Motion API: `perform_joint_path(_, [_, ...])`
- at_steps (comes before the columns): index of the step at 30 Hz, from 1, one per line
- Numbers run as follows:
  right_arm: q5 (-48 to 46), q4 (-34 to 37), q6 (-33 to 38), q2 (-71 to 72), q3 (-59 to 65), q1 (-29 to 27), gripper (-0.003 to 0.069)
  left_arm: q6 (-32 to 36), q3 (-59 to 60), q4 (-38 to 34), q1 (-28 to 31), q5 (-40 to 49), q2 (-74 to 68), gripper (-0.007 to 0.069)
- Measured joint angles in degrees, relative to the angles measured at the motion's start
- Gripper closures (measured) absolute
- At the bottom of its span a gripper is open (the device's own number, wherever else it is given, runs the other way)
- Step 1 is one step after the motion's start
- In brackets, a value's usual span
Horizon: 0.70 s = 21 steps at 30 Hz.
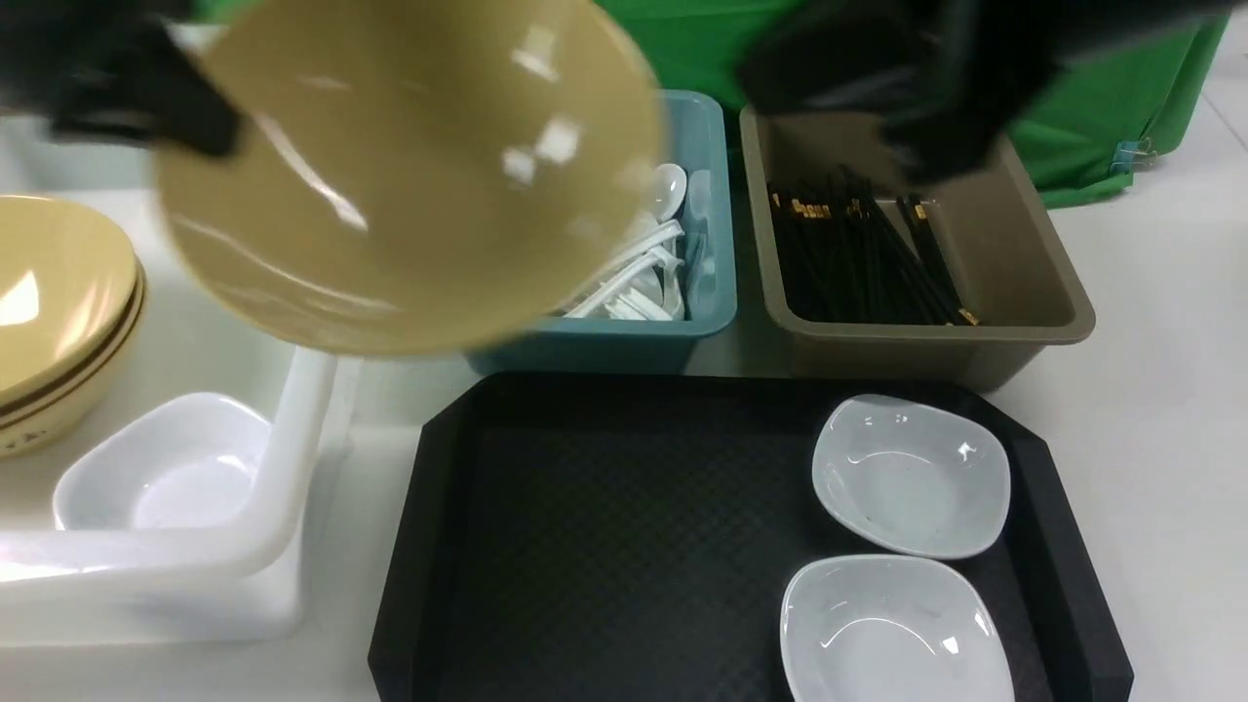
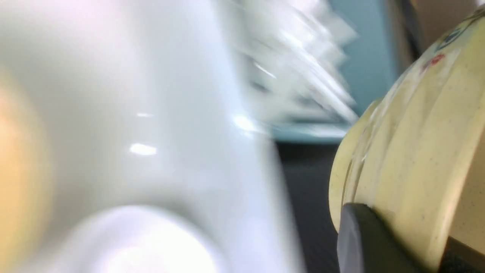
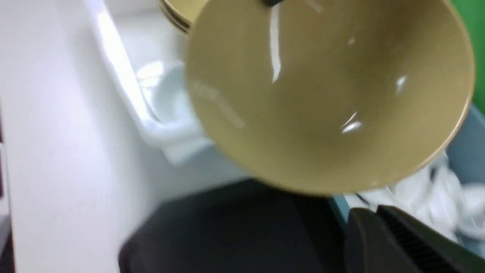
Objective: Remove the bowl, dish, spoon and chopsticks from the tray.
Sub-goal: Use the left arm to put the noodle bowl into the large storage box on the left
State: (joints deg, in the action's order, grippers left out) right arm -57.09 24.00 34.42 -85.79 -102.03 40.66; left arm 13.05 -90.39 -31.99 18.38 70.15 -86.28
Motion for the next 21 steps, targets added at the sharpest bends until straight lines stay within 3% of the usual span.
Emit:
perform_joint_path(3, [0.0, 0.1, -0.2, -8.8, -9.5, 4.7, 0.0638, -1.5, 0.0, 1.3, 14.8, -2.2, -1.4, 0.0610])
perform_joint_path(5, [-0.1, 0.1, -0.2, -13.5, -14.2, 6.9, 0.0638, -2.7, 0.1, 1.8, 21.5, -5.3, -3.2, 0.0610])
perform_joint_path(8, [-0.1, 0.1, -0.6, -17.8, -18.1, 8.5, 0.0638, -4.1, 0.1, 2.4, 26.1, -8.7, -5.0, 0.0610])
perform_joint_path(16, [-0.6, 0.1, -1.9, -22.3, -20.5, 9.0, 0.0638, -4.9, 0.2, 3.9, 27.5, -10.6, -11.4, 0.0587])
perform_joint_path(21, [-1.2, -0.7, -3.3, -22.3, -21.3, 8.9, 0.0638, -5.0, 0.4, 5.1, 27.0, -10.7, -13.6, 0.0471])
